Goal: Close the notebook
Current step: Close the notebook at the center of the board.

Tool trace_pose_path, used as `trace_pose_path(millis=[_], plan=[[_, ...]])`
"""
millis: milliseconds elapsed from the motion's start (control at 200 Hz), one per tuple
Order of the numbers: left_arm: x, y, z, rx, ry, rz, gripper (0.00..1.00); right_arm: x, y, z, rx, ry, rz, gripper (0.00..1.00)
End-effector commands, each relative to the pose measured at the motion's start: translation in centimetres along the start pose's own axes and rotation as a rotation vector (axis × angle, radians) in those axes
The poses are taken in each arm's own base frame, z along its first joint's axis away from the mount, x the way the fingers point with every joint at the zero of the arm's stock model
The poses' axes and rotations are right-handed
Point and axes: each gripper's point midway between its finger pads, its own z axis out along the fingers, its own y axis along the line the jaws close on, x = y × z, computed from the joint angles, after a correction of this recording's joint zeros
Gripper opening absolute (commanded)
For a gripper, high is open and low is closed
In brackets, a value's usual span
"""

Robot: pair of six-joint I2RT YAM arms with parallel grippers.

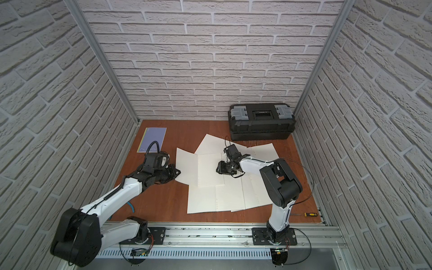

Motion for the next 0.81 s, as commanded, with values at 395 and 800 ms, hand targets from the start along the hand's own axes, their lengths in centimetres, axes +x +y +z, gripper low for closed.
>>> trace_pose_path(millis=[395,800], plan=[[-1.8,0.3,-1.7,-0.097,0.007,0.092,0.00,0.5,0.8,-1.4,-0.015,-0.012,-0.012,0.49],[-2.8,1.5,-4.5,-0.177,-0.027,0.092,0.00,0.5,0.9,-1.7,-0.020,-0.020,-0.011,0.49]])
